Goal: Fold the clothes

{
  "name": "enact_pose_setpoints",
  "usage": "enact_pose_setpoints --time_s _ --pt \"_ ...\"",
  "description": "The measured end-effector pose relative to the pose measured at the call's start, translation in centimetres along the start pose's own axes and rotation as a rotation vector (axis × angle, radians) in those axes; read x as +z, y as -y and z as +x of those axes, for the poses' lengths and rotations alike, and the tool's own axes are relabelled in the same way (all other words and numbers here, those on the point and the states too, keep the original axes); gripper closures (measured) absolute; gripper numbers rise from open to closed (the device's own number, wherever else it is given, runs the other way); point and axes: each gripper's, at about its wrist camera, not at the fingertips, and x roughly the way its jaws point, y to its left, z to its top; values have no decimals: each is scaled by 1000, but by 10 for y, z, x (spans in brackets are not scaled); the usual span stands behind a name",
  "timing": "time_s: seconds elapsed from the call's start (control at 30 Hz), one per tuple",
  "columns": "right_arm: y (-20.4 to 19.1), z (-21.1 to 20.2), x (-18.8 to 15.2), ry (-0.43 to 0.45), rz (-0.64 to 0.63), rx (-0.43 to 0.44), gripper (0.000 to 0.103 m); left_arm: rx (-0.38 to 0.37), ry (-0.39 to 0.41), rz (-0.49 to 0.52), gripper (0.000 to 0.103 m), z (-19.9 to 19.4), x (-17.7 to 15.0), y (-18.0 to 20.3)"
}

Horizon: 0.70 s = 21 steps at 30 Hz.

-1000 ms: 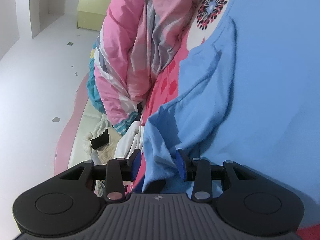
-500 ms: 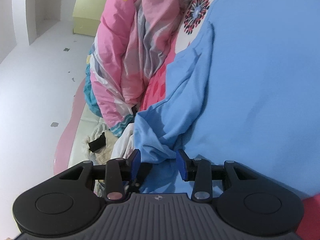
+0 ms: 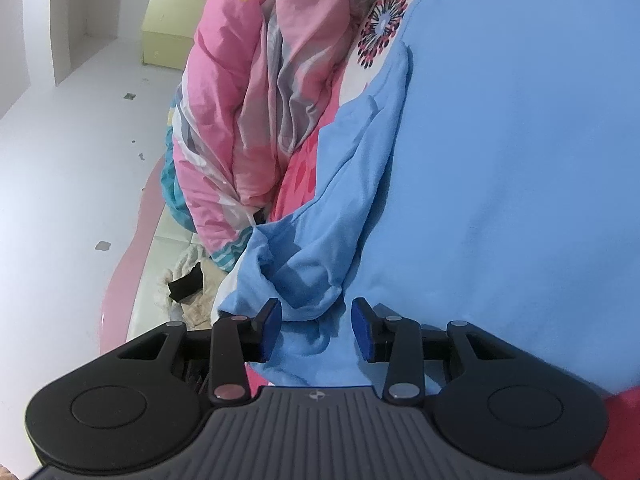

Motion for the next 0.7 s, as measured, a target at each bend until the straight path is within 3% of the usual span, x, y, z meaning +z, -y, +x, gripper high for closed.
enact_pose_setpoints --time_s 0.1,0.23,0.5,0.7 --pt "-3 0 -1 -2 -10 2 62 -16 -18 -86 61 3 0 -13" --pt "-17 1 -4 -5 -94 -6 61 -35 -17 -122 61 1 -2 -19" --pt "-73 19 -27 -15 -505 -119 62 -81 -12 -128 61 -1 -7 -23" --pt "-96 42 -44 -13 -835 -235 73 -122 -10 -94 61 -2 -7 -21"
